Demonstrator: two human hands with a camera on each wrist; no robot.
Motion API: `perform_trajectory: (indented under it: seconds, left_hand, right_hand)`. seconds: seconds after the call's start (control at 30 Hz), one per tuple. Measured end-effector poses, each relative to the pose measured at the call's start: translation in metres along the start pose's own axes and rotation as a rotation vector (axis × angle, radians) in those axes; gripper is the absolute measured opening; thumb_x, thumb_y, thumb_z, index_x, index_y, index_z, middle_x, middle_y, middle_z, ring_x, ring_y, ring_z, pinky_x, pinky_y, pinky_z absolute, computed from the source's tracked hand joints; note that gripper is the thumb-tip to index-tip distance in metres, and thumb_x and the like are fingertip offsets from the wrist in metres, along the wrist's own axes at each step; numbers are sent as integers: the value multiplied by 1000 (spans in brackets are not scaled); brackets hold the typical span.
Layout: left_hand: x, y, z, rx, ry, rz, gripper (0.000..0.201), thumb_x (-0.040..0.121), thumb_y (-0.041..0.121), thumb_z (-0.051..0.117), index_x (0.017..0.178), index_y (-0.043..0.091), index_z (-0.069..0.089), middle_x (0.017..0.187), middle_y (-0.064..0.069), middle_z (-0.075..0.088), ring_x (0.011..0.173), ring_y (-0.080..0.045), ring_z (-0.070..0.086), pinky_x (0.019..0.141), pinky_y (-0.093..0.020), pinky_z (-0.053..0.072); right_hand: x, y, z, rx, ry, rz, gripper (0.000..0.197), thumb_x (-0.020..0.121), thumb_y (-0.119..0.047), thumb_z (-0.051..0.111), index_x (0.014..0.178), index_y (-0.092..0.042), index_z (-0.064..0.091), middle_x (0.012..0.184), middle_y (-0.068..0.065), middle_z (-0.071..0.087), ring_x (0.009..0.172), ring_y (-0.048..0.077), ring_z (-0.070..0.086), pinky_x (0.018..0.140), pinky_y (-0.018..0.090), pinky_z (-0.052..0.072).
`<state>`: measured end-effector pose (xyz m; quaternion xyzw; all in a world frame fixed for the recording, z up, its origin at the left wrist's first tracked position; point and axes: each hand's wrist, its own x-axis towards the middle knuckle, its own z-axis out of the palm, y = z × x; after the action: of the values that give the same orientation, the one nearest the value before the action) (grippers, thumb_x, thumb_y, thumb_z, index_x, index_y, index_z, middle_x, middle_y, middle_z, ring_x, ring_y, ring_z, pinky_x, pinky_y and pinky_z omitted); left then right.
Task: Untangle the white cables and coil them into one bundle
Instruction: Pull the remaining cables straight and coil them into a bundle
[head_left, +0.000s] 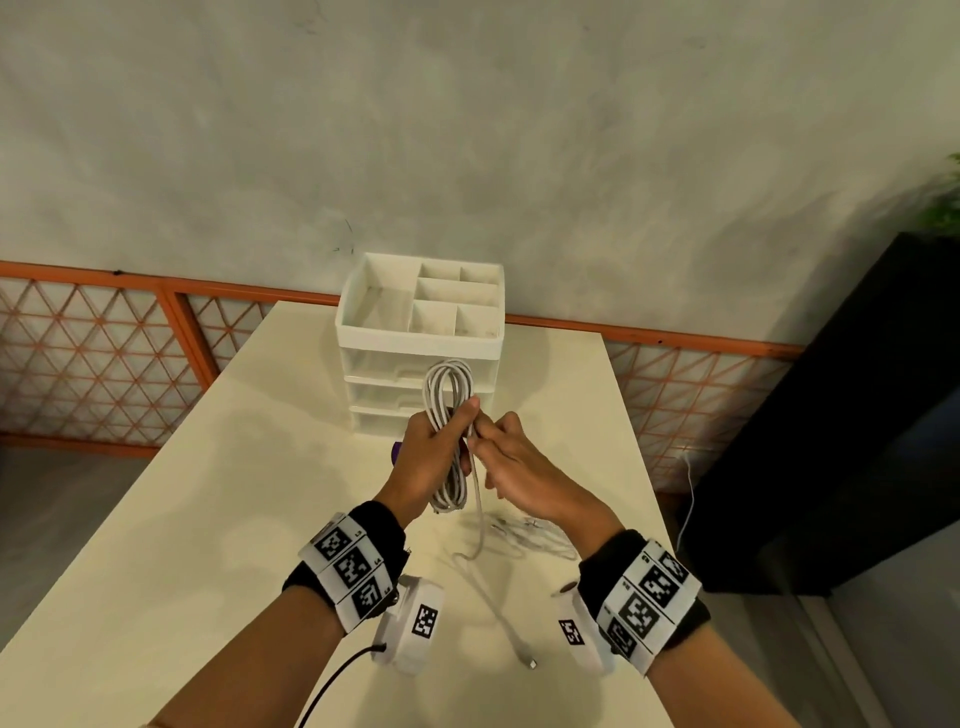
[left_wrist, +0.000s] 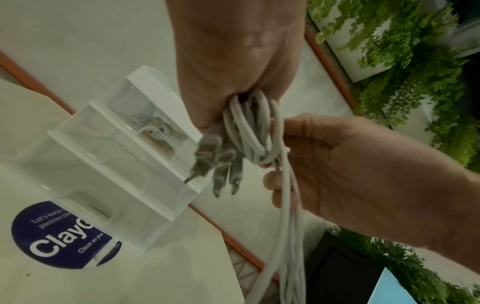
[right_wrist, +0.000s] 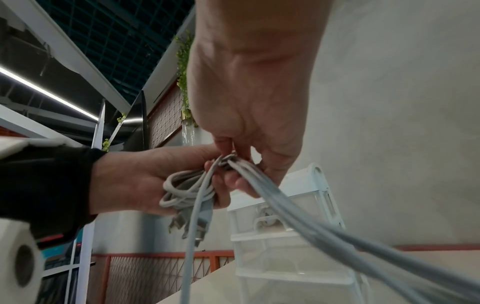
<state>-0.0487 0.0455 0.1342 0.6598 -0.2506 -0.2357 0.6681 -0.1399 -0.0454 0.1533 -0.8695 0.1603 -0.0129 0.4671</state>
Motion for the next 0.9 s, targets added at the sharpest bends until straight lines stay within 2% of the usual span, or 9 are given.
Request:
perform_trajectory:
  seconds: [0.1, 0.17, 0.23, 0.3, 0.37, 0.5, 0.67, 0.8, 0.9]
  left_hand:
    - [4, 1, 2, -60, 53, 11, 42, 92, 33, 58, 70, -3, 64, 56, -11, 62, 51, -18, 61, 52, -27, 49]
    - [9, 5, -4, -93, 111, 21, 37, 93, 32, 57, 70, 4, 66, 49, -2, 61, 43, -12, 56, 47, -23, 47]
    - [14, 9, -13, -119, 149, 41, 39, 94, 33, 55, 73, 2, 65, 41, 2, 55, 37, -11, 49, 42, -20, 42]
    - [18, 11, -19, -154, 146, 54, 40, 95, 33, 54, 77, -2, 64, 40, 2, 54, 35, -10, 46, 41, -20, 41]
    - [20, 11, -19, -167, 135, 58, 42, 94, 35, 53, 74, 0, 64, 39, 2, 51, 36, -11, 46, 41, -20, 41]
    - [24, 9, -25, -159, 185, 90, 40, 96, 32, 52, 71, 2, 63, 46, 2, 59, 37, -9, 47, 40, -19, 40]
    - [29, -6, -28, -98, 390, 147, 47, 96, 34, 52, 76, -8, 62, 59, -9, 63, 43, -9, 53, 46, -22, 45]
    - [31, -5, -25, -190, 399, 161, 40, 95, 36, 53, 60, 19, 61, 58, 0, 63, 52, -16, 56, 55, -29, 46]
    - [30, 5, -22, -323, 282, 72, 40, 96, 34, 51, 61, 15, 55, 53, 5, 58, 46, -11, 52, 47, -22, 44]
  right_hand:
    - [1, 3, 6, 160, -5, -51, 61, 100, -35, 33, 147, -39, -7, 127, -11, 44, 119, 6, 45, 101, 23, 35]
    - [2, 14, 3, 231, 30, -19, 82, 97, -32, 46, 144, -36, -21, 104, -4, 61, 98, 9, 60, 91, 21, 44]
    - [-1, 22, 0, 249, -64, 9, 85, 92, -27, 57, 149, -31, -5, 92, 4, 64, 85, 11, 62, 83, 23, 46]
    - [-3, 23, 4, 193, -194, -16, 56, 90, -23, 61, 139, -20, 35, 92, 1, 63, 83, 8, 61, 79, 20, 45]
    - [0, 21, 10, 207, -201, -42, 22, 93, -16, 56, 115, -16, 54, 92, -8, 61, 81, 6, 63, 80, 18, 46]
    - [3, 21, 7, 171, -134, -38, 12, 99, -18, 42, 92, -18, 52, 82, -8, 57, 79, 15, 66, 79, 32, 45]
    - [-4, 0, 11, -61, 181, -251, 26, 100, -26, 40, 114, -9, 53, 66, -10, 50, 55, 2, 48, 57, 15, 36]
    - [-13, -13, 26, -262, 127, -361, 35, 102, -32, 29, 131, -21, 44, 89, -3, 58, 73, 14, 49, 70, 29, 42]
    - [-13, -4, 25, -378, -34, -327, 40, 101, -40, 23, 140, -32, 29, 119, 2, 60, 97, 26, 58, 86, 42, 49]
